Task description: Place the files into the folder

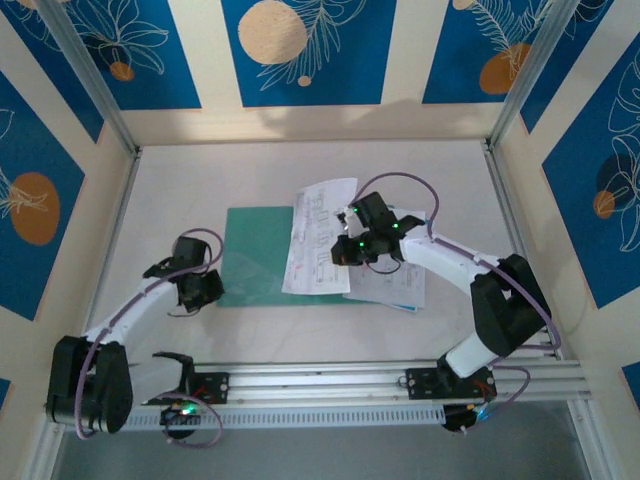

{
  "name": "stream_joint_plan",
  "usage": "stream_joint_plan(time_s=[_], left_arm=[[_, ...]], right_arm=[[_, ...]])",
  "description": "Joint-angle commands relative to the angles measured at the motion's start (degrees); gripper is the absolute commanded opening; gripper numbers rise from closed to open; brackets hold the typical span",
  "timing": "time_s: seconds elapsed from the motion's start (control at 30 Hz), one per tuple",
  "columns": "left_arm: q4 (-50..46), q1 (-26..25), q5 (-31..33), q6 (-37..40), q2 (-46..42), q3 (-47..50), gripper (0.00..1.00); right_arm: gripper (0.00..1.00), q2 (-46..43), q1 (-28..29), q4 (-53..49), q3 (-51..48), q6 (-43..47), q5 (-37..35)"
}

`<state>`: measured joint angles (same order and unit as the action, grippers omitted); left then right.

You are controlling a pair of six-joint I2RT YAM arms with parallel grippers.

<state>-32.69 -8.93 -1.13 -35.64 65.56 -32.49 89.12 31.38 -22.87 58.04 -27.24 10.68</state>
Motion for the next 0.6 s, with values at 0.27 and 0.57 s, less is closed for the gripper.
stream_joint_plan(time_s=[0.27, 0.57], left_arm=[[1.6, 2.0, -3.5, -0.7, 4.8, 1.5, 0.0], [2.6, 2.0, -3.4, -1.1, 5.8, 2.0, 0.0]], right_arm=[[0.0, 7.2, -1.5, 7.8, 1.6, 2.4, 12.1], [0.0, 12.8, -0.5, 13.3, 2.4, 0.8, 14.0]])
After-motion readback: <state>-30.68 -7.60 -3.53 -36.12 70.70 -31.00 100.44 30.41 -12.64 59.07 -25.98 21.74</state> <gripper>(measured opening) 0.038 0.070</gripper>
